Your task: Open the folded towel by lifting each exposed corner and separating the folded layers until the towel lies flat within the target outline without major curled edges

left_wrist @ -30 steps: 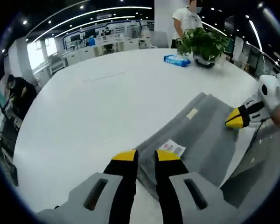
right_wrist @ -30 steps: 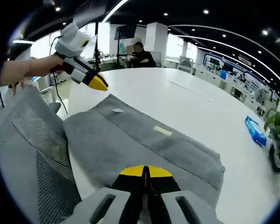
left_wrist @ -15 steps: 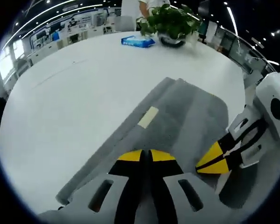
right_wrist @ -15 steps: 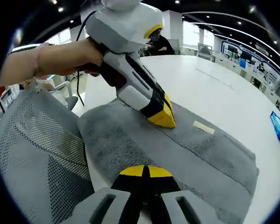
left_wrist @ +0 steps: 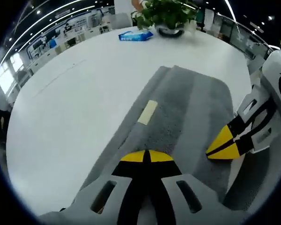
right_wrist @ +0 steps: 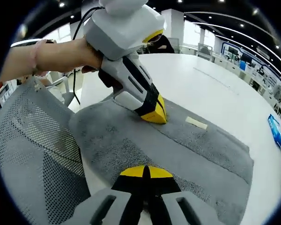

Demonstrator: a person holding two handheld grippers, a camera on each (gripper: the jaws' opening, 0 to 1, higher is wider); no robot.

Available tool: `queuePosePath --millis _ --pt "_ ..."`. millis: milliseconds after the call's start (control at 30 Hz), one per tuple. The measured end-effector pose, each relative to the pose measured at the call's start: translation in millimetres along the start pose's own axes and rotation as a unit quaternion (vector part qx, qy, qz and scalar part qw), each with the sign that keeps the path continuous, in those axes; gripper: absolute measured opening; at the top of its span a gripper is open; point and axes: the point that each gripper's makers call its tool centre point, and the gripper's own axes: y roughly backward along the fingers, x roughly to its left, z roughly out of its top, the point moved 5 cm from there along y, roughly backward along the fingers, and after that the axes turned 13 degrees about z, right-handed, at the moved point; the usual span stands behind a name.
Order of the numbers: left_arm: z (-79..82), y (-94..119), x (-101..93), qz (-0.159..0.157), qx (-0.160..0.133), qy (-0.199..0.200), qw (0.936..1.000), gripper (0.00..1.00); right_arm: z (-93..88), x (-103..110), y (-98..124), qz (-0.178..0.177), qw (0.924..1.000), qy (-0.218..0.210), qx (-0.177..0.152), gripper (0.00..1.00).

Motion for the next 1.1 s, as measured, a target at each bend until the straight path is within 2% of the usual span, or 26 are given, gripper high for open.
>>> queuePosePath --millis 167,300,600,933,1100 --pt "-6.8 6 2.8 -0.006 0.016 0.012 0.9998 0.00 -4.3 -14 7 -0.020 0.9996 -0.018 -0.006 0.00" --pt "-11.8 9 1.0 -0.006 0.017 0.021 0.9996 0.00 -6.3 -23 11 -0.028 0.9990 -0.033 -0.013 0.00" --pt "-16.2 13 -2.6 -0.008 0.020 0.037 0.9991 0.00 -6.2 -30 13 -0.041 0.9990 -0.020 -0.004 0.00" --pt "-24.8 21 -12.6 -0.025 0.023 0.053 0.9980 0.00 -4.2 -46 15 -0.055 0.9982 -0.023 0.002 0.00" --pt "-27.3 24 -20.8 -0.030 0.018 0.049 0.9982 0.00 -3.0 -53 15 -0.068 0.9970 -0.038 0.002 0.00"
